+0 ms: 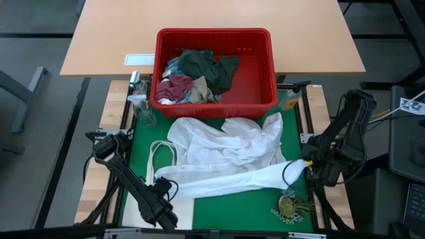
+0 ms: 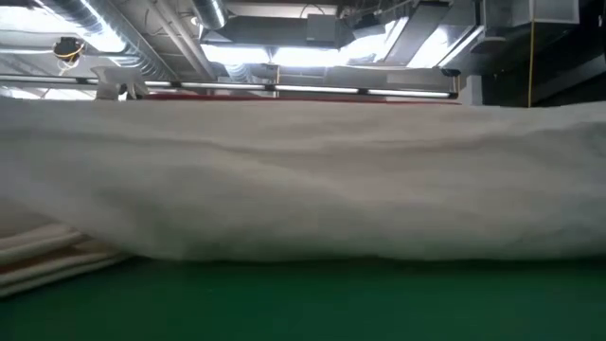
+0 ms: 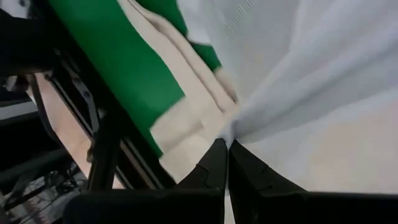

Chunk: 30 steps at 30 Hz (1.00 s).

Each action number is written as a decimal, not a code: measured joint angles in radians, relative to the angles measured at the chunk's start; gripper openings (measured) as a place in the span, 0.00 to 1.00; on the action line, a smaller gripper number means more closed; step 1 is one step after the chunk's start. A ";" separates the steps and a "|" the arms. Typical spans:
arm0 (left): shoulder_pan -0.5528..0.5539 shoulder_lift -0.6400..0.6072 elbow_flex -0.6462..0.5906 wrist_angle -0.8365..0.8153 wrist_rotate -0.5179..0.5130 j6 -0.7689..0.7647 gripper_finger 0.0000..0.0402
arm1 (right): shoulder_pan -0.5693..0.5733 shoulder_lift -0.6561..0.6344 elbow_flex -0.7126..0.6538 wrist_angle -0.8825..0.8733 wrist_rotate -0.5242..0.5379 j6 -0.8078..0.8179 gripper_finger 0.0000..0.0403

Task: Fold Laundry from Bin
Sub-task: Fold the white polo shirt

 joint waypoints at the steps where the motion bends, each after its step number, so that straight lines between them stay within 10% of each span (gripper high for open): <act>1: 0.003 0.000 -0.008 -0.001 -0.016 -0.018 0.00 | 0.000 -0.022 -0.017 0.000 0.014 0.023 0.01; 20: 0.124 -0.025 -0.068 -0.001 -0.258 0.005 0.00 | 0.000 -0.183 -0.089 0.003 0.474 0.112 0.01; 30: 0.156 -0.025 -0.214 -0.001 -0.229 0.005 0.00 | 0.000 -0.171 -0.178 0.001 0.307 0.206 0.01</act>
